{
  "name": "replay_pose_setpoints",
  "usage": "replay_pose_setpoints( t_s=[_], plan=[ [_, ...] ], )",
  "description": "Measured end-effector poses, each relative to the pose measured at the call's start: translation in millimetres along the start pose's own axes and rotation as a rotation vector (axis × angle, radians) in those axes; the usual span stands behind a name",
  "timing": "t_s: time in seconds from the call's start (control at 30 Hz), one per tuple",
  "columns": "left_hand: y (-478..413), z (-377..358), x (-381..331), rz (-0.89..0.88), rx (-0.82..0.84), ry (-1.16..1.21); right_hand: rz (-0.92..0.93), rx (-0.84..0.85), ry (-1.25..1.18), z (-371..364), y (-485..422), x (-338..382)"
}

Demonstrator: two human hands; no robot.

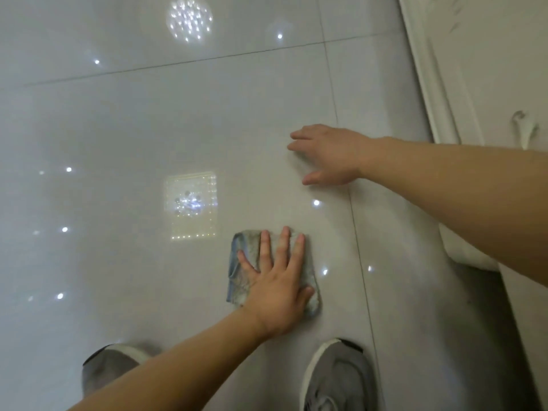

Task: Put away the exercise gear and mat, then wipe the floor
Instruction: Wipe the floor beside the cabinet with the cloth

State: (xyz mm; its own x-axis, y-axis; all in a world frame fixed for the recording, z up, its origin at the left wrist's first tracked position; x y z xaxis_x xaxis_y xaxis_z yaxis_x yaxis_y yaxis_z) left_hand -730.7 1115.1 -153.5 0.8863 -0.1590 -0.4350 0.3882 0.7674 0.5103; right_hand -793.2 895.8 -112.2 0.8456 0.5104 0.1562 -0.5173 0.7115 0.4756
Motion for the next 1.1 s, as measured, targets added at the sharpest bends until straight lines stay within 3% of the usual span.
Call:
replay_pose_setpoints(
  t_s=[0.3,0.5,0.67,0.93,1.1],
  plan=[
    [-49.0,-13.8,-78.6,-0.033,-0.037,0.062,-0.040,0.038,0.038,-16.1,28.9,-32.7],
    [-48.4,-6.3,-76.6,-0.037,-0.091,0.041,-0.075,0.054,0.022,-23.7,41.7,-29.8],
    [-39.4,5.8,-47.6,-0.222,-0.130,-0.140,-0.136,0.089,0.086,-50.0,58.3,-27.3],
    [-39.5,4.5,-35.6,-0.332,-0.058,-0.199,-0.245,0.134,-0.014,-59.6,55.6,-35.8],
    [-44.8,2.2,-39.2,-0.316,0.120,-0.154,-0.273,0.189,-0.066,-59.1,59.1,-36.1]
  ],
)
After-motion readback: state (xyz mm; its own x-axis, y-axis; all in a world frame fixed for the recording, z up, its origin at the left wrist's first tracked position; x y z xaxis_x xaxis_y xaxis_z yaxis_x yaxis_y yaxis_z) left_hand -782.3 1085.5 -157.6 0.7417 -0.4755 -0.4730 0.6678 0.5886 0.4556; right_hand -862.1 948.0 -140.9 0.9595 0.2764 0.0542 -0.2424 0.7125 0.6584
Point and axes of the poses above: each hand's wrist, its own y-axis away from the middle knuckle, its own z-axis out of the back of the hand, x = y × z, the point moved 9 cm from there along -y, towards the middle knuckle, and after that the axes turned 11 degrees about -z, right-handed, at the moved point
